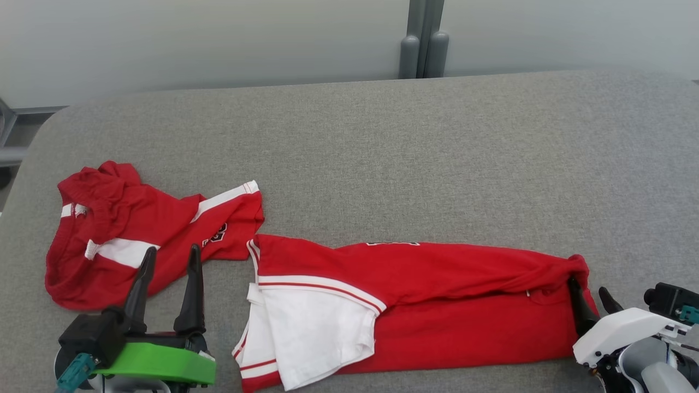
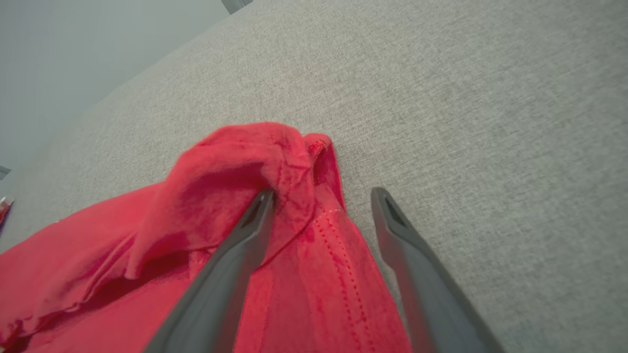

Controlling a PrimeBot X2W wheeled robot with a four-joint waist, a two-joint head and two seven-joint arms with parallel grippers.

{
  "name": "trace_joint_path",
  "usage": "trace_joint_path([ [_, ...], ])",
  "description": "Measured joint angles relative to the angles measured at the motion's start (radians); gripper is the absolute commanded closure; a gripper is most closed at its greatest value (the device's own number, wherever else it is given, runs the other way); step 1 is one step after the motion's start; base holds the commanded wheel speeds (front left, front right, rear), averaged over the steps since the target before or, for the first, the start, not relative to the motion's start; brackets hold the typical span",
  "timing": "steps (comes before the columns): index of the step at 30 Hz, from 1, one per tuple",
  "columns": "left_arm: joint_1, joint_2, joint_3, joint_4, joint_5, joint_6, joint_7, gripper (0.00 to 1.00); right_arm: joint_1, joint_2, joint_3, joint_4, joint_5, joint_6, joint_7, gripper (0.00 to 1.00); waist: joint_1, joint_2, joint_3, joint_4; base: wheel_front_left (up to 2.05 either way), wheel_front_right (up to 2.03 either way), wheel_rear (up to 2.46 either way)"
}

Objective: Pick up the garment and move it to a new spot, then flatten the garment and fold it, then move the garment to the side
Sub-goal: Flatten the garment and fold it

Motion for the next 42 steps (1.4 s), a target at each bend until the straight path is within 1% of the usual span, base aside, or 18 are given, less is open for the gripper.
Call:
trace_joint_path([
  [3, -0.004, 0.000, -0.005, 0.002, 0.001, -0.004, 0.000, 0.00, -0.010, -0.006, 0.018, 0.033, 0.024, 0.000, -0.016, 0.00, 0.0000, 0.0000, 0.002, 0.003, 0.00, 0.00, 0.00],
  [8, -0.008, 0.000, -0.009, 0.007, 0.001, -0.006, 0.000, 0.00, -0.032, -0.010, 0.059, 0.088, 0.078, 0.000, -0.003, 0.00, 0.0000, 0.0000, 0.006, 0.009, 0.00, 0.00, 0.00],
  [15, -0.016, 0.000, -0.017, 0.013, 0.001, -0.007, 0.000, 0.00, -0.051, -0.026, 0.123, 0.110, 0.154, 0.000, -0.016, 0.00, 0.0000, 0.0000, 0.012, 0.017, 0.00, 0.00, 0.00],
  [16, -0.017, 0.000, -0.016, 0.014, 0.001, -0.007, 0.000, 0.00, -0.053, -0.030, 0.131, 0.113, 0.161, 0.000, -0.017, 0.13, 0.0000, 0.0000, 0.013, 0.018, 0.00, 0.00, 0.00],
  [17, -0.018, 0.000, -0.017, 0.014, 0.001, -0.007, 0.000, 0.00, -0.055, -0.035, 0.139, 0.116, 0.169, 0.000, -0.020, 0.58, 0.0000, 0.0000, 0.013, 0.019, 0.00, 0.00, 0.00],
  [18, -0.019, 0.000, -0.017, 0.016, 0.001, -0.007, 0.000, 0.00, -0.058, -0.037, 0.147, 0.120, 0.176, 0.000, -0.025, 1.00, 0.0000, 0.0000, 0.013, 0.019, 0.00, 0.00, 0.00],
  [21, -0.020, 0.000, -0.017, 0.017, 0.000, -0.007, 0.000, 0.00, -0.067, -0.044, 0.175, 0.129, 0.193, 0.000, -0.031, 1.00, 0.0000, 0.0000, 0.013, 0.020, 0.00, 0.00, 0.00],
  [26, -0.020, 0.000, -0.016, 0.017, -0.001, -0.006, 0.000, 0.00, -0.071, -0.060, 0.202, 0.130, 0.220, 0.000, -0.083, 1.00, 0.0001, 0.0000, 0.010, 0.018, 0.00, 0.00, 0.00],
  [30, -0.019, 0.001, -0.015, 0.017, -0.001, -0.006, 0.000, 0.00, -0.087, -0.089, 0.211, 0.118, 0.242, 0.000, -0.116, 1.00, 0.0001, 0.0000, 0.006, 0.013, 0.00, 0.00, 0.00],
  [34, -0.019, 0.002, -0.015, 0.015, -0.001, -0.006, 0.000, 0.00, -0.092, -0.132, 0.214, 0.106, 0.259, 0.000, -0.131, 1.00, 0.0001, 0.0000, -0.003, 0.005, 0.00, 0.00, 0.00],
  [35, -0.018, 0.002, -0.016, 0.013, 0.000, -0.006, 0.000, 0.00, -0.094, -0.166, 0.214, 0.100, 0.262, 0.000, -0.141, 1.00, 0.0001, 0.0000, -0.007, 0.002, 0.00, 0.00, 0.00],
  [42, -0.012, 0.004, -0.021, 0.006, 0.000, -0.005, 0.000, 0.00, -0.095, -0.283, 0.166, 0.086, 0.253, 0.000, -0.165, 1.00, 0.0001, 0.0000, -0.025, -0.004, 0.00, 0.00, 0.00],
])
